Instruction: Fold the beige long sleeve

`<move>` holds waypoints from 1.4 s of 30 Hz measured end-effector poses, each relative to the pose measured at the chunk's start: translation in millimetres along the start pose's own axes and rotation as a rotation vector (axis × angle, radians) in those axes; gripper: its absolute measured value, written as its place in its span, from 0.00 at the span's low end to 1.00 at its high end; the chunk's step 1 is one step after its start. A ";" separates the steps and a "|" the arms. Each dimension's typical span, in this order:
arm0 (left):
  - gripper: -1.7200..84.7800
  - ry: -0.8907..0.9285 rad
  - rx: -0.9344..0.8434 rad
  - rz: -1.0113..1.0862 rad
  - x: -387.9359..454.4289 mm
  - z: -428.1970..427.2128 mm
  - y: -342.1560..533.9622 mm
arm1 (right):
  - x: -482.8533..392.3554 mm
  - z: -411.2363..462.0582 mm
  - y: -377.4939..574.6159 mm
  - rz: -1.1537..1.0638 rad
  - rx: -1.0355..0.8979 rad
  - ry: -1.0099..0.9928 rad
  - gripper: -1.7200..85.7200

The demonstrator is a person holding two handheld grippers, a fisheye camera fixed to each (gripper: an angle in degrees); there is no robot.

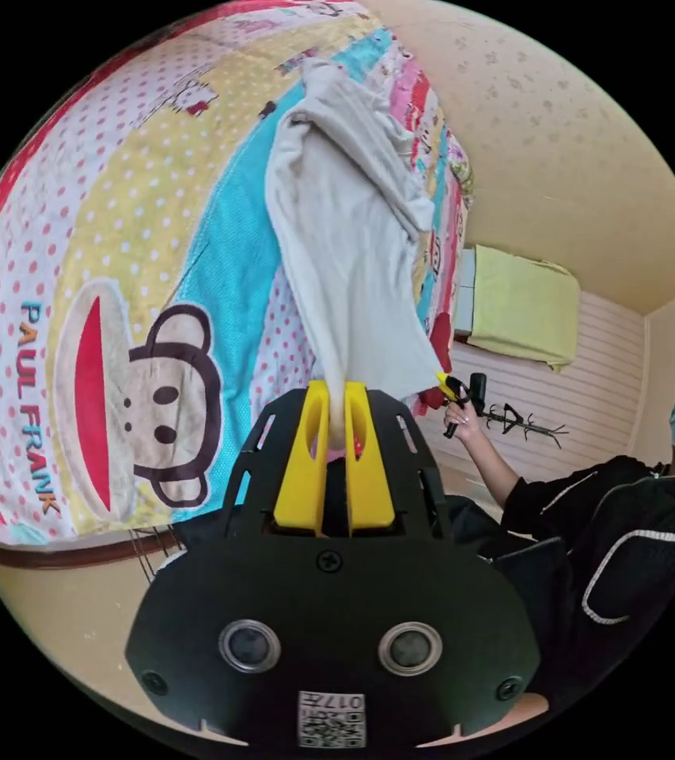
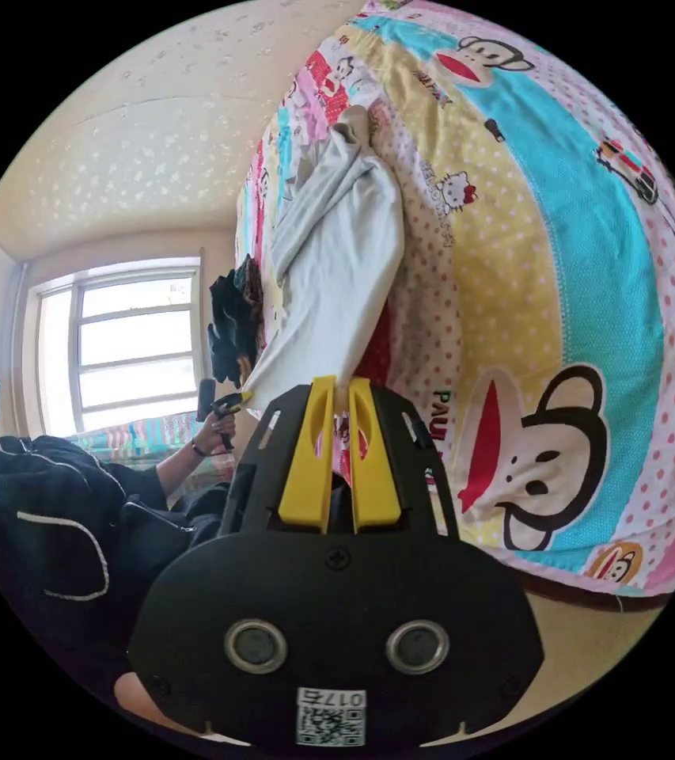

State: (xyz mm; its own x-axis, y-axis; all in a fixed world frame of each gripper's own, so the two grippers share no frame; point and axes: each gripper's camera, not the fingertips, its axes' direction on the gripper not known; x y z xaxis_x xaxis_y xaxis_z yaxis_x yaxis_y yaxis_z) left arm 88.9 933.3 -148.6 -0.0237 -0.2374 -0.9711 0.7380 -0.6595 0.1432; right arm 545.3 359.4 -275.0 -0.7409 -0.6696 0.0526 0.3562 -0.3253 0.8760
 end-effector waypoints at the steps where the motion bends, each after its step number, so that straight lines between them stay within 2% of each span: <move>1: 0.06 -0.047 -0.012 0.065 29.5 -20.8 -3.4 | -30.5 -17.9 -7.4 -0.051 -0.005 0.021 0.06; 4: 0.06 -0.144 -0.025 0.205 101.2 -70.3 -2.7 | -100.4 -57.6 -16.3 -0.163 -0.028 0.088 0.06; 8: 0.06 -0.142 -0.049 0.205 145.6 -106.6 17.8 | -157.9 -87.2 6.4 -0.191 -0.064 0.108 0.06; 12: 0.06 -0.117 -0.134 0.075 126.8 -101.9 70.6 | -151.9 -78.2 57.5 -0.091 -0.124 0.097 0.06; 15: 0.06 0.039 -0.176 -0.148 78.3 -84.2 105.1 | -116.1 -57.6 97.7 0.103 -0.138 0.035 0.06; 18: 0.06 0.187 -0.076 -0.252 52.2 -80.1 109.8 | -93.7 -44.1 92.3 0.206 -0.122 -0.045 0.06; 23: 0.07 0.122 -0.082 -0.165 89.1 -93.8 11.6 | -133.8 -45.8 -51.4 0.041 -0.140 0.042 0.06; 29: 0.11 0.269 0.180 -0.170 101.0 -121.6 -146.6 | -139.6 -28.7 -244.8 0.035 -0.015 0.003 0.10; 32: 0.17 0.266 0.293 -0.225 68.6 -112.6 -198.9 | -103.4 -8.9 -289.9 0.131 0.052 -0.076 0.12; 34: 0.17 0.434 0.389 -0.228 47.0 -108.8 -207.0 | -93.7 -15.7 -288.1 0.130 0.179 -0.202 0.13; 36: 0.17 0.491 0.449 -0.154 47.5 -107.9 -197.0 | -91.9 -17.6 -276.5 0.064 0.224 -0.274 0.13; 38: 0.17 0.378 0.385 -0.099 54.8 -96.8 -182.6 | -86.3 2.4 -250.8 0.023 0.115 -0.122 0.14; 40: 0.19 0.058 0.223 -0.058 65.1 -61.8 -158.6 | -76.4 27.8 -225.1 0.001 0.037 0.076 0.14; 42: 0.18 -0.154 0.158 -0.034 67.5 -30.8 -138.9 | -62.8 53.2 -201.8 -0.019 0.007 0.199 0.14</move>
State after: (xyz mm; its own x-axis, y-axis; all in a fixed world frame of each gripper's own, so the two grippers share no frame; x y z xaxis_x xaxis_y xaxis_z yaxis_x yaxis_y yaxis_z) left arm 5.5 1030.8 -240.0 -0.1584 -0.3110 -0.9371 0.6206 -0.7696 0.1505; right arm 489.7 502.6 -429.6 -0.6204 -0.7821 -0.0592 0.3382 -0.3349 0.8795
